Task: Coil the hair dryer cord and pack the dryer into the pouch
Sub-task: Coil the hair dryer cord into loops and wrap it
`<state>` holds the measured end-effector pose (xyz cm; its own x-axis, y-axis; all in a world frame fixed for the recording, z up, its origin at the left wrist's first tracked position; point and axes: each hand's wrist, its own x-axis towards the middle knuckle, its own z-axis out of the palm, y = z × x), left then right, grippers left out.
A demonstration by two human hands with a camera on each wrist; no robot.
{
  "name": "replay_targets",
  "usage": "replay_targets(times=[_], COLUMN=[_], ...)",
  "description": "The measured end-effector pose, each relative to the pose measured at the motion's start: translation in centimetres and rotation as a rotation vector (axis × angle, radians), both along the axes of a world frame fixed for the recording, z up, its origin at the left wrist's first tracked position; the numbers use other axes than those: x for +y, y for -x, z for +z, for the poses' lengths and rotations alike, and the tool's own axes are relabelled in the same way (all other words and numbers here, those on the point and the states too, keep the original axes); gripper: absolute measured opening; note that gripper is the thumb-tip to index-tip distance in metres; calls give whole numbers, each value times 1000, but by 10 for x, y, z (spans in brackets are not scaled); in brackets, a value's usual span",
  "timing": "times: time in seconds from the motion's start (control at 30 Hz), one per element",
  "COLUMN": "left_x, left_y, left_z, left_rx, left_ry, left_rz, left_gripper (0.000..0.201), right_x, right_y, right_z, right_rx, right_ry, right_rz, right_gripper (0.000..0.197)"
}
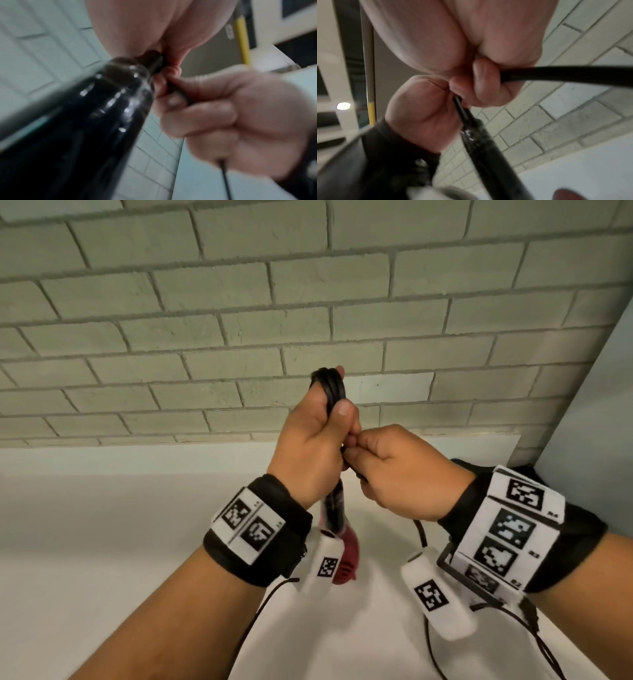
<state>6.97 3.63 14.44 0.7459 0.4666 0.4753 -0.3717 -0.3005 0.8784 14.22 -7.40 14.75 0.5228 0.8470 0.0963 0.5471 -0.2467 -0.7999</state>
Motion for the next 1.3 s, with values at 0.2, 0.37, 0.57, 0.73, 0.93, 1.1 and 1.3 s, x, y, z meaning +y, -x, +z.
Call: replay_targets(times=[0.2, 0.37, 0.57, 0.73, 0.93, 1.1, 1.3], left_x=[8, 10, 16, 7, -1, 14, 17], left_y=[-3, 9, 22, 27, 28, 34, 35], left_z=[-6, -19, -29, -35, -31, -34, -28], left_rx=[84, 203, 310, 281, 269, 315, 291], left_ry=[-373, -381, -520, -402, -48, 28, 128], left_rz=[113, -154, -266, -371, -505, -484, -609], left_gripper=[45, 37, 32, 29, 37, 41, 43], right_x=[-14, -22, -44, -40, -32, -43, -40], right_y=[9, -2, -9, -11, -23, -32, -45], right_z=[2, 6, 20, 16, 9, 10, -14], right_rx=[299, 446, -295, -579, -64, 26, 380], right_ry=[-127, -65, 106, 142, -45, -131, -78], right_rz=[-28, -100, -19, 59, 166, 220, 371], right_gripper=[34, 42, 8, 32, 53, 13, 32])
